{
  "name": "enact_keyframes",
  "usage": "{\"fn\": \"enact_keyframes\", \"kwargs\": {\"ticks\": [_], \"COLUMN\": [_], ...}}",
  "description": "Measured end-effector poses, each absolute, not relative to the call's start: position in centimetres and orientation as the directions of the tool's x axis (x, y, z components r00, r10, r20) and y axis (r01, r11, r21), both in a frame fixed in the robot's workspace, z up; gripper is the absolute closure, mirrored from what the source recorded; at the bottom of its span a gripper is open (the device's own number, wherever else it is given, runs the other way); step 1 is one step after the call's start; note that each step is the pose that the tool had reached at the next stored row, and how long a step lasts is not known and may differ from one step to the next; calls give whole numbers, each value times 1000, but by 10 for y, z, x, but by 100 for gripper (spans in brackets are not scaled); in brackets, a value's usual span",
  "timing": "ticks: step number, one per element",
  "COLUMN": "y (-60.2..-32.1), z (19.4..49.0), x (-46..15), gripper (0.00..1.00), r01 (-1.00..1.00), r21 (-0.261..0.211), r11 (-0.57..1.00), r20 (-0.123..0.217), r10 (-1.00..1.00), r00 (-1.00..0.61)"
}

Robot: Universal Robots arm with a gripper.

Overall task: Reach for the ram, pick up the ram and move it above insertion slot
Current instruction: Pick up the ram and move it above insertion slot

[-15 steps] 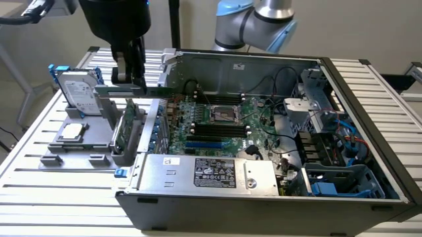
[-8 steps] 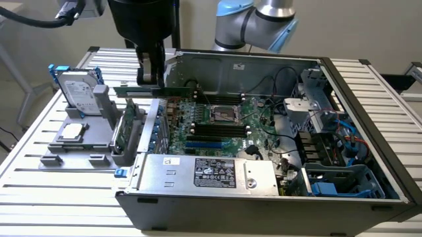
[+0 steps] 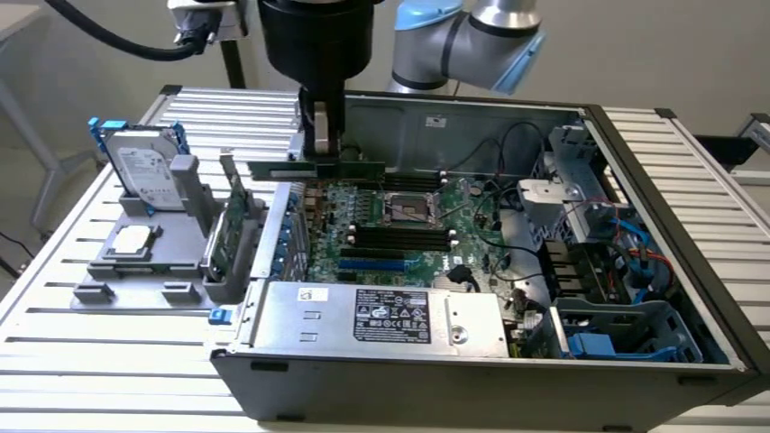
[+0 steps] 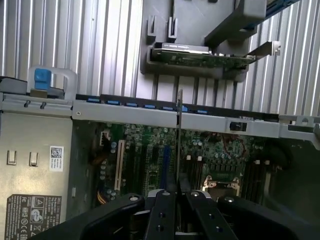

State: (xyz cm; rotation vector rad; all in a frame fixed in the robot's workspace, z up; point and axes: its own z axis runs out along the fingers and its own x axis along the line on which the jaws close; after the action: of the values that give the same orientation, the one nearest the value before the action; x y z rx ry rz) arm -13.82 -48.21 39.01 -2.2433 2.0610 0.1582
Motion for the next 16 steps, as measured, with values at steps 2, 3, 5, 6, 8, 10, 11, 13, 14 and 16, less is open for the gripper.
{"fn": "enact_keyframes", "kwargs": {"ticks": [2,3,5,6,8,10,11,13,14,16], "y": [-480,-477,-472,-469,-462,-456,-453,-446,-443,-436], "z": [388,387,384,383,381,379,378,376,375,373], "x": [-129,-124,-117,-113,-107,-100,-97,-90,-87,-81], "gripper": [86,86,86,86,86,86,86,86,86,86], "r01": [-996,-996,-996,-996,-996,-996,-996,-996,-996,-996], "r21": [3,3,3,3,3,3,3,3,3,4], "r11": [-85,-85,-85,-85,-85,-85,-85,-85,-85,-85], "r20": [-138,-138,-137,-137,-136,-135,-134,-133,-132,-131], "r10": [-987,-987,-987,-987,-987,-987,-987,-988,-988,-988], "r00": [84,84,84,84,84,84,84,84,84,84]}}
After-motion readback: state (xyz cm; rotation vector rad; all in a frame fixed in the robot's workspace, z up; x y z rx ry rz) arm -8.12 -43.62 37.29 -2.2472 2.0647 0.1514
